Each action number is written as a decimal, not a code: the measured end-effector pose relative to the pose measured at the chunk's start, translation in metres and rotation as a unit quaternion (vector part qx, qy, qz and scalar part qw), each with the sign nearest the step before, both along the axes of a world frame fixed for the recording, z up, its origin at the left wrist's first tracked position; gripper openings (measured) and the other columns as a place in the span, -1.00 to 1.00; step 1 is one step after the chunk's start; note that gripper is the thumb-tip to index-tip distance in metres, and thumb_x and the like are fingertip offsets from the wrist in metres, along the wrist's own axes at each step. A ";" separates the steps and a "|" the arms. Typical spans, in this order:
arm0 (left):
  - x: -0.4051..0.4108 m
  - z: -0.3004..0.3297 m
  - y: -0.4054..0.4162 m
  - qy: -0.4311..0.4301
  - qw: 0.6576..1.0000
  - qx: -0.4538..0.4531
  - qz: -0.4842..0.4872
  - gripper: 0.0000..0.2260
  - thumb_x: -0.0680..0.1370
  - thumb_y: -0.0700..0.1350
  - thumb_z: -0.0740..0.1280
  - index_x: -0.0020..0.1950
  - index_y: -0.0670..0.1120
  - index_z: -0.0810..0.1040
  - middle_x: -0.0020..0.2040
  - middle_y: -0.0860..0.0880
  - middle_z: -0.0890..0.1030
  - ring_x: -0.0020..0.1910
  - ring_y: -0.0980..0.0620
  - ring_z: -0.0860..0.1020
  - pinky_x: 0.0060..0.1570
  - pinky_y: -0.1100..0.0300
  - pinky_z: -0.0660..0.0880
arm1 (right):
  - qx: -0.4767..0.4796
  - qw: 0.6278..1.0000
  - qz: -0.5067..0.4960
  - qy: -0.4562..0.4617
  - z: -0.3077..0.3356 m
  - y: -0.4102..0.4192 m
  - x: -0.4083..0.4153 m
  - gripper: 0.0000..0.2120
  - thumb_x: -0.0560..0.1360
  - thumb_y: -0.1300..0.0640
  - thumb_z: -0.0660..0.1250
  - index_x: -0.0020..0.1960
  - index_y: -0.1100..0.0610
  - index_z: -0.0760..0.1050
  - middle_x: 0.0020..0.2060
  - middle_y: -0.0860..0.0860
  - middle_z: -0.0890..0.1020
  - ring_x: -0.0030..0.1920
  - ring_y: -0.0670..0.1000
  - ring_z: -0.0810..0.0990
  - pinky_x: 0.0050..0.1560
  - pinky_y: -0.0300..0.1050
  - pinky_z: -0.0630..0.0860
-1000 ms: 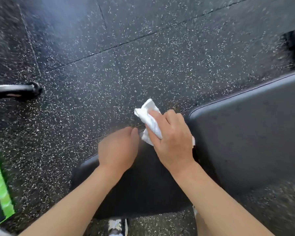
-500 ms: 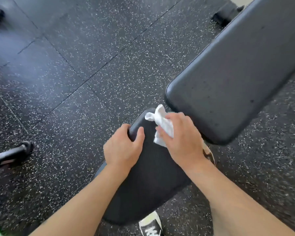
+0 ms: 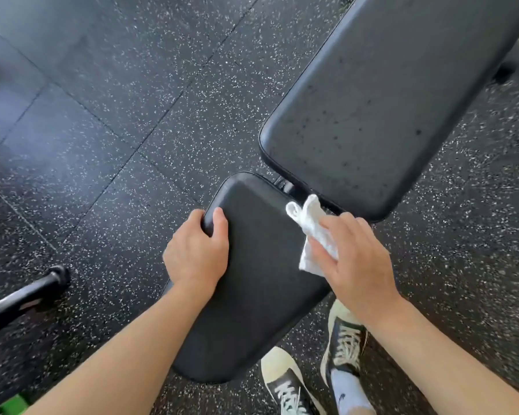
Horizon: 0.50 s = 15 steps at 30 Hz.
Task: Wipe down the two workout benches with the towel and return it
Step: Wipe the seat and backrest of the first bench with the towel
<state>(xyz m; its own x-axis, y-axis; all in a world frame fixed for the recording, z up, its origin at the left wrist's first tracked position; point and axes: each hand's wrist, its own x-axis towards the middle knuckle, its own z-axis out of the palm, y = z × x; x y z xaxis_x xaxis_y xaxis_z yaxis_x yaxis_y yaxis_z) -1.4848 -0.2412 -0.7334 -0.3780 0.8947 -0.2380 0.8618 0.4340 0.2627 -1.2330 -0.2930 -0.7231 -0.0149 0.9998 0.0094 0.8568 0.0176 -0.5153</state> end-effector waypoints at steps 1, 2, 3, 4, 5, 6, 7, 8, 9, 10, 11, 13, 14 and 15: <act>0.000 0.000 0.000 0.004 1.000 -0.001 -0.004 -0.54 0.56 0.34 -0.04 -0.15 0.01 0.40 -0.37 0.13 0.39 -0.26 -0.16 0.42 -0.19 0.02 0.30 | -0.010 1.000 -0.003 0.008 0.000 -0.005 0.005 -0.69 0.61 -0.09 0.32 0.17 0.13 0.55 -0.08 0.00 0.50 -0.12 0.08 0.44 -0.23 0.05 0.50; 0.000 0.000 -0.001 0.008 1.000 -0.006 -0.006 -0.54 0.56 0.34 -0.05 -0.14 0.01 0.40 -0.37 0.14 0.37 -0.25 -0.16 0.41 -0.19 0.02 0.30 | -0.014 1.000 -0.007 0.013 0.001 -0.006 0.007 -0.69 0.60 -0.09 0.32 0.15 0.14 0.55 -0.08 0.01 0.51 -0.12 0.09 0.45 -0.25 0.04 0.50; -0.001 0.000 -0.001 0.008 1.000 -0.010 -0.006 -0.54 0.56 0.34 -0.05 -0.13 0.02 0.40 -0.37 0.14 0.36 -0.25 -0.16 0.40 -0.19 0.01 0.29 | -0.010 1.000 -0.012 0.013 0.001 -0.002 0.003 -0.69 0.60 -0.09 0.31 0.12 0.15 0.56 -0.10 0.02 0.52 -0.14 0.10 0.46 -0.27 0.03 0.49; -0.002 0.001 -0.002 0.005 1.000 -0.012 -0.007 -0.55 0.56 0.34 -0.06 -0.14 0.03 0.39 -0.37 0.14 0.37 -0.26 -0.17 0.40 -0.20 0.01 0.30 | 0.001 1.000 -0.015 0.009 0.002 0.004 -0.005 -0.69 0.59 -0.08 0.30 0.09 0.17 0.57 -0.12 0.04 0.52 -0.16 0.12 0.46 -0.29 0.03 0.48; -0.003 0.001 -0.003 0.004 1.000 -0.011 -0.010 -0.56 0.56 0.34 -0.06 -0.16 0.03 0.36 -0.37 0.12 0.39 -0.27 -0.18 0.40 -0.21 0.00 0.30 | 0.013 1.000 -0.014 0.005 0.003 0.014 -0.015 -0.69 0.59 -0.08 0.30 0.06 0.18 0.58 -0.14 0.05 0.53 -0.19 0.14 0.47 -0.30 0.04 0.47; -0.002 0.000 -0.002 0.006 1.000 -0.008 -0.015 -0.56 0.56 0.34 -0.06 -0.17 0.02 0.34 -0.37 0.10 0.41 -0.28 -0.18 0.40 -0.22 0.00 0.30 | 0.021 1.000 -0.009 0.009 0.003 0.027 -0.025 -0.69 0.59 -0.07 0.30 0.04 0.19 0.58 -0.16 0.06 0.53 -0.20 0.15 0.48 -0.30 0.05 0.47; -0.003 0.000 -0.001 0.009 1.000 -0.007 -0.018 -0.55 0.56 0.34 -0.07 -0.16 0.02 0.34 -0.36 0.09 0.43 -0.28 -0.18 0.40 -0.23 -0.01 0.30 | 0.027 0.999 -0.002 0.019 0.003 0.042 -0.038 -0.70 0.59 -0.05 0.32 0.02 0.20 0.59 -0.16 0.07 0.54 -0.20 0.16 0.49 -0.30 0.06 0.47; -0.003 -0.001 0.000 0.010 1.000 -0.007 -0.020 -0.54 0.56 0.35 -0.08 -0.13 0.02 0.37 -0.35 0.07 0.44 -0.27 -0.18 0.40 -0.22 -0.01 0.31 | 0.031 0.999 0.003 0.033 0.003 0.058 -0.052 -0.72 0.58 -0.04 0.36 -0.01 0.20 0.58 -0.16 0.08 0.55 -0.20 0.16 0.50 -0.28 0.06 0.46; -0.003 -0.001 0.000 0.010 1.000 -0.007 -0.021 -0.52 0.55 0.35 -0.09 -0.10 0.02 0.41 -0.33 0.04 0.46 -0.25 -0.18 0.41 -0.21 -0.03 0.34 | 0.034 0.998 0.006 0.045 0.003 0.072 -0.066 -0.74 0.57 -0.02 0.41 -0.02 0.20 0.58 -0.16 0.08 0.56 -0.19 0.16 0.51 -0.26 0.05 0.44; -0.003 -0.002 0.001 0.010 1.000 -0.009 -0.021 -0.51 0.55 0.35 -0.10 -0.08 0.01 0.42 -0.31 0.00 0.48 -0.24 -0.19 0.42 -0.20 -0.05 0.37 | 0.036 0.998 0.006 0.055 0.003 0.085 -0.079 -0.74 0.56 -0.02 0.45 -0.04 0.19 0.57 -0.16 0.08 0.56 -0.18 0.15 0.52 -0.26 0.03 0.42; -0.003 -0.001 0.002 0.006 1.000 -0.010 -0.022 -0.51 0.55 0.35 -0.10 -0.09 0.01 0.40 -0.30 -0.02 0.50 -0.23 -0.21 0.44 -0.19 -0.07 0.40 | 0.038 0.997 0.002 0.064 0.003 0.096 -0.089 -0.75 0.55 -0.01 0.47 -0.04 0.19 0.57 -0.16 0.08 0.56 -0.17 0.15 0.52 -0.25 0.02 0.41; -0.003 0.001 0.002 -0.004 0.999 -0.017 -0.027 -0.55 0.55 0.33 -0.10 -0.15 0.02 0.35 -0.29 -0.02 0.51 -0.22 -0.22 0.45 -0.19 -0.09 0.41 | 0.039 0.996 -0.008 0.077 0.002 0.106 -0.098 -0.76 0.53 0.00 0.48 -0.04 0.19 0.58 -0.17 0.08 0.57 -0.17 0.15 0.53 -0.24 0.03 0.44; -0.003 0.001 0.002 -0.008 0.999 -0.021 -0.029 -0.55 0.55 0.33 -0.10 -0.16 0.02 0.33 -0.29 -0.02 0.51 -0.22 -0.23 0.46 -0.19 -0.09 0.41 | 0.039 0.996 -0.010 0.083 0.002 0.105 -0.097 -0.77 0.53 0.01 0.48 -0.04 0.19 0.58 -0.17 0.08 0.56 -0.16 0.15 0.53 -0.23 0.04 0.46; -0.003 0.002 0.002 -0.012 0.999 -0.025 -0.028 -0.55 0.55 0.33 -0.10 -0.17 0.02 0.33 -0.29 -0.03 0.51 -0.22 -0.23 0.46 -0.19 -0.09 0.40 | 0.040 0.995 -0.006 0.087 0.003 0.100 -0.092 -0.77 0.53 0.01 0.47 -0.03 0.18 0.58 -0.17 0.08 0.55 -0.16 0.15 0.51 -0.23 0.05 0.47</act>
<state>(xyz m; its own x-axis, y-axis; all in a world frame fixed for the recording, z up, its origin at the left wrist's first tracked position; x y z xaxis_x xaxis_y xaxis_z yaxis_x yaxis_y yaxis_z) -1.4876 -0.2390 -0.7317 -0.3218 0.9006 -0.2922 0.8785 0.3991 0.2625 -1.3254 -0.1933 -0.7205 0.0064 0.9959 0.0901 0.7545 0.0543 -0.6540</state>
